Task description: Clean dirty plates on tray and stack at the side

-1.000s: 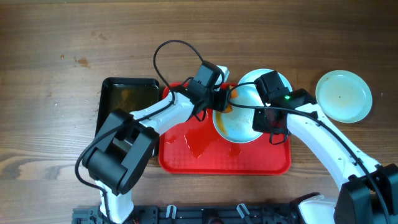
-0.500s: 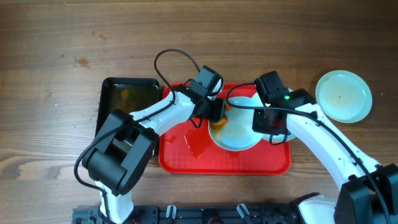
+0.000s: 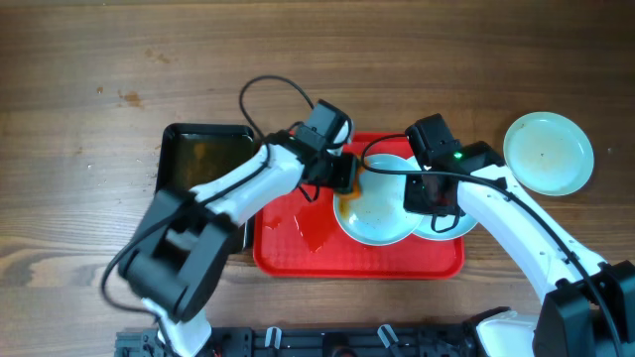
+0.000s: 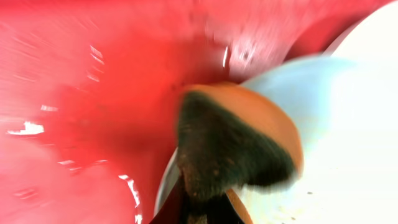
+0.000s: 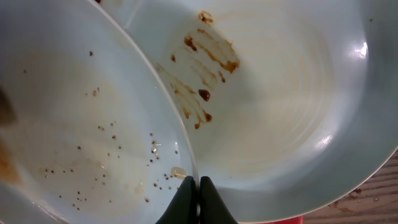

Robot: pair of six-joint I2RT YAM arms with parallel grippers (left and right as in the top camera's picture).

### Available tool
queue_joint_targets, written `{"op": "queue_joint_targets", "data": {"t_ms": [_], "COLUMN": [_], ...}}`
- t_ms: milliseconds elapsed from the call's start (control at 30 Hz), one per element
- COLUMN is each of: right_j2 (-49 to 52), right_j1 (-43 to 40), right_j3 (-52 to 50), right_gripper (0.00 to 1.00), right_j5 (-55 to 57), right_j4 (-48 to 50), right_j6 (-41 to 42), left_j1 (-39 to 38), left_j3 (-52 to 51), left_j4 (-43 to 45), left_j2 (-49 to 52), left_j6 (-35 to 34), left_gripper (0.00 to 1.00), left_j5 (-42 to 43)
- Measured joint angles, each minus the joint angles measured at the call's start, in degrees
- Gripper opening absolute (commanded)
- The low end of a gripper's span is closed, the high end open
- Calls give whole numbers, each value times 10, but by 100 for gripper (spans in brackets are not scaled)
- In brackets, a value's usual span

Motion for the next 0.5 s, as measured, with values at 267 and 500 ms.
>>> {"op": "queue_joint_targets", "data": {"t_ms": [267, 500], "right_j2": [0, 0], "right_j1": [0, 0], "right_j3": [0, 22], "right_gripper": [5, 5], "right_j5": [0, 3], "right_j4": [13, 31], "right_j6": [0, -15], "left_j1": [66, 154], "left_j3": [2, -13], "left_j4": [-150, -256], "left_j2": [-161, -165], "left_j6": [0, 1], "left_gripper": [4, 4], "left_j5": [-123, -130]}}
